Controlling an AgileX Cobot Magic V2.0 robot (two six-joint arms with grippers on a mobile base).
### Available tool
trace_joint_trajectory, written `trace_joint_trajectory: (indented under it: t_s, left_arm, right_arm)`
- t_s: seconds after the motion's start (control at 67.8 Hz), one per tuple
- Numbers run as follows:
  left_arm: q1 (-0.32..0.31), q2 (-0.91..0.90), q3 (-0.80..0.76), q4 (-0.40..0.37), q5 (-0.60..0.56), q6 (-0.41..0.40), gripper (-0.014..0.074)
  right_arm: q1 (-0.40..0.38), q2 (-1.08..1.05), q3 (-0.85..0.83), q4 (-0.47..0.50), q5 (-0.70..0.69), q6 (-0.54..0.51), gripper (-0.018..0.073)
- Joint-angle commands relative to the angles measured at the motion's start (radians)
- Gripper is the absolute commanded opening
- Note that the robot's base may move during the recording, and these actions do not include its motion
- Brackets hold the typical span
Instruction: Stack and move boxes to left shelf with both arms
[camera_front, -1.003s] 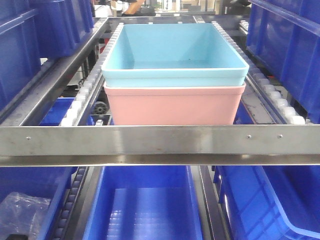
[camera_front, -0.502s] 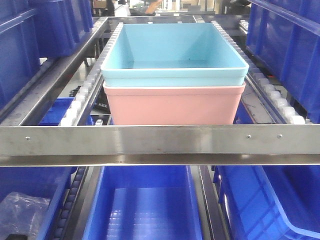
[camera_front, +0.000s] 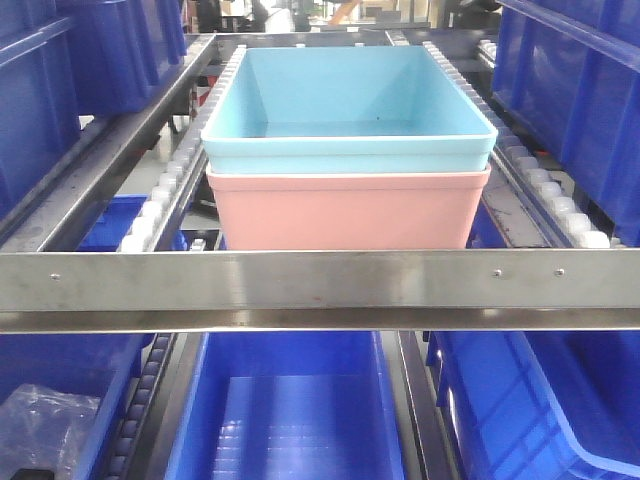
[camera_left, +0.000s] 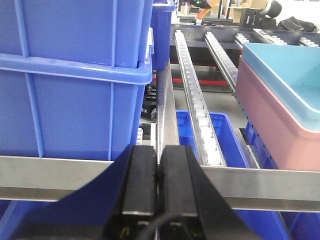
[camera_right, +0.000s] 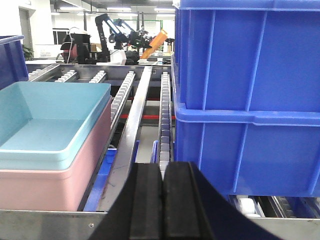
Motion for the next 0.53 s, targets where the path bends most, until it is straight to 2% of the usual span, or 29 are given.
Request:
trace_joint_trajectory:
  t_s: [0.0, 0.516]
  left_arm:
    - [0.0, -0.016, 0.026, 0.0, -0.078, -0.006, -0.0004]
    - [0.0, -0.016, 0.026, 0.0, -0.078, -0.006, -0.0004]
  right_arm:
    - [-0.004, -0.003, -0.002, 0.001, -0.092, -0.013, 0.0055]
    - [-0.004, -0.003, -0.002, 0.001, -0.092, -0.013, 0.0055]
